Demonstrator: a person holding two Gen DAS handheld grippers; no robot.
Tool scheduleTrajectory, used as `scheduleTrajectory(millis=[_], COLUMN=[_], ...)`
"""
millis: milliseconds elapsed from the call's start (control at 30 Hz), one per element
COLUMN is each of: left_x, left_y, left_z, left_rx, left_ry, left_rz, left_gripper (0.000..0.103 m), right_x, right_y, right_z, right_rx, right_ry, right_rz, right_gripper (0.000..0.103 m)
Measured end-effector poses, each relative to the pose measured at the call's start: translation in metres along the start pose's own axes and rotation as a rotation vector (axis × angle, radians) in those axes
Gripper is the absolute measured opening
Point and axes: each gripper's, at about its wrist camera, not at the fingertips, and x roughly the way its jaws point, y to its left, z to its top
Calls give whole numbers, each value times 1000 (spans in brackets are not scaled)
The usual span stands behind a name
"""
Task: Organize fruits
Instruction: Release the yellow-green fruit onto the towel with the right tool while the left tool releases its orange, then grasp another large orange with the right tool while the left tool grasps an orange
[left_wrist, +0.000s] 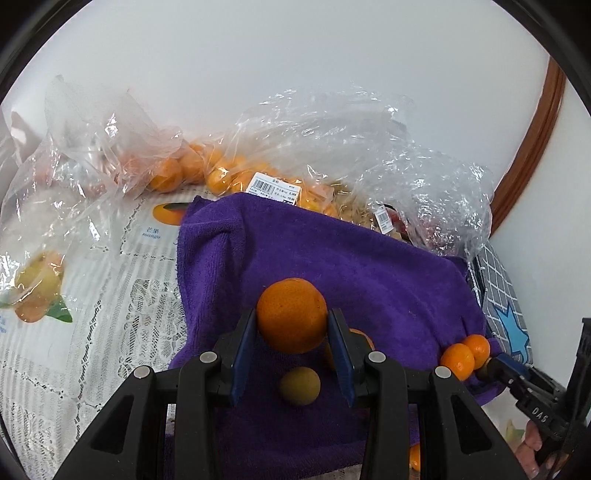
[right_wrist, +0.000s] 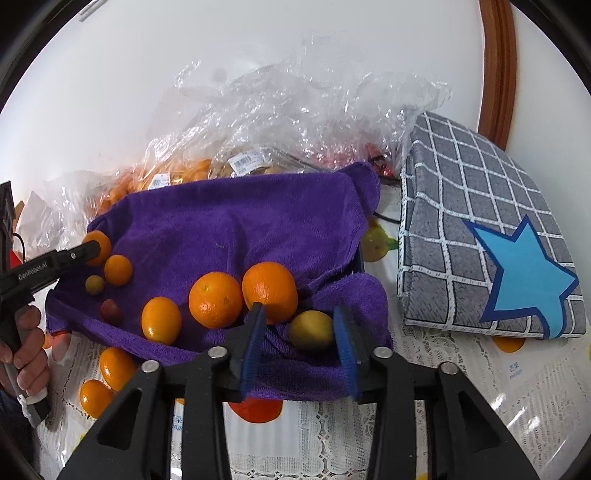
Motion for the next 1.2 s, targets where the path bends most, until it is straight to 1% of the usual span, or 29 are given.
scheduleTrajectory(millis=[100,467,567,667,767,800,900,967,1067,1133,1200], left_x=[2,1,-2,-12,-31,-39,-60,-72,-84,-92,-95], left_y=[-3,1,-2,-4,0,2,14,23,33,37,38], left_z=[-1,0,-2,-5,-4,-4,-5,-9,-17,-25,-30], left_rx=[18,15,23,44,48,50,53,53,59,76,83], left_ry=[3,1,6,-2,-20,-28,-52,-52,-43,-40,-32], left_rz=[7,-7,-17,-3,-2,11,49,59,74,87,92], left_gripper=[37,38,43,46,46,46,46,46,46,46,46], right_x=[-2,-8,-15,-25,-34,-37,-38,-33,-19,-10,-4], right_y=[0,10,15,24,40,48,70,84,100,106,109], right_z=[1,-3,-4,-5,-10,-12,-21,-25,-29,-29,-28], right_rx=[4,-35,-46,-40,-38,-46,-64,-84,-111,-110,-98], right_ry=[-13,-41,-58,-71,-54,-45,-2,29,76,106,134], right_rz=[-6,-9,1,20,61,78,166,201,211,229,266], right_gripper=[43,43,43,43,43,43,43,42,38,38,38])
